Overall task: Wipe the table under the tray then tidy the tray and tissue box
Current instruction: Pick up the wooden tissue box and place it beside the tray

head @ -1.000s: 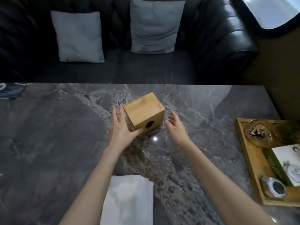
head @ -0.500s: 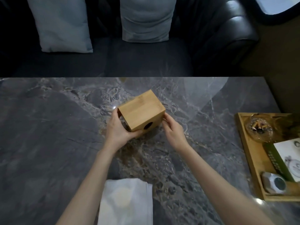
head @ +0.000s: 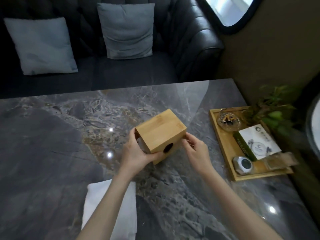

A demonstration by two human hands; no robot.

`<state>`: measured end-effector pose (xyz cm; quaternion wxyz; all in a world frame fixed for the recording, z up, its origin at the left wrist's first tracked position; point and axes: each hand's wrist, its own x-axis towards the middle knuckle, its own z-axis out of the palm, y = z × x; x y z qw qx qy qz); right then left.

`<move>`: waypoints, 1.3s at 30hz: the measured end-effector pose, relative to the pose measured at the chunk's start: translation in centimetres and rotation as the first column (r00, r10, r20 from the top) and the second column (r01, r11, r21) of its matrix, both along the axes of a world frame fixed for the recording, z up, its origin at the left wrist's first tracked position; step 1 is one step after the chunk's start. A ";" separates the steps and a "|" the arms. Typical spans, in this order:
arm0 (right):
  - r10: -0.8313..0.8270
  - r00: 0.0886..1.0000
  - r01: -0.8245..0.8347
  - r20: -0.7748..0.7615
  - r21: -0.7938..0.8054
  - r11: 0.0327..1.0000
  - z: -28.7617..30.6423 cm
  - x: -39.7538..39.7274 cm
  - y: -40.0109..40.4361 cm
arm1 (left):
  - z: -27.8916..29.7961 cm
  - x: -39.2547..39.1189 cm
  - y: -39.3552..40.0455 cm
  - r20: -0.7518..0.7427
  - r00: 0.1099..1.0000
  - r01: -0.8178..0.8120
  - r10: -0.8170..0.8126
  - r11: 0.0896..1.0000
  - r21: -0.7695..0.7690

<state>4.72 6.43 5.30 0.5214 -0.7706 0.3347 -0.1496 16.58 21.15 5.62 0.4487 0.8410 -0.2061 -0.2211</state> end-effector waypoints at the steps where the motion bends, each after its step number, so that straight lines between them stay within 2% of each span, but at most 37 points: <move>1: -0.013 1.000 0.013 0.001 -0.014 1.000 0.4 -1.4 -0.4 | 0.2 -1.2 -0.5 0.000 1.000 0.015 -0.015 1.000 -0.002; 6: -0.067 0.998 0.068 0.013 -0.036 0.997 2.0 -8.6 -2.5 | 1.1 -7.2 -3.5 0.018 0.996 0.087 -0.087 0.996 0.001; 10: -0.180 0.984 0.179 -0.014 -0.054 0.982 2.3 -14.9 -4.1 | 1.4 -12.3 -6.2 0.056 0.984 0.173 -0.172 0.984 -0.028; 15: -0.309 0.951 0.309 -0.006 -0.033 0.951 2.3 -22.1 -5.6 | 1.2 -18.7 -9.6 0.032 0.963 0.269 -0.267 0.961 -0.064; 21: -0.405 0.911 0.406 -0.079 -0.004 0.914 0.2 -28.8 -8.0 | -0.1 -25.3 -13.1 -0.018 0.948 0.317 -0.319 0.946 -0.067; 29: -0.469 0.876 0.476 -0.117 0.045 0.878 -1.6 -33.0 -9.2 | -2.1 -30.9 -15.0 -0.063 0.951 0.301 -0.304 0.952 -0.048; 39: -0.458 0.882 0.471 -0.114 0.162 0.867 -2.8 -34.1 -9.6 | -3.5 -32.9 -15.2 -0.055 0.949 0.311 -0.309 0.950 0.025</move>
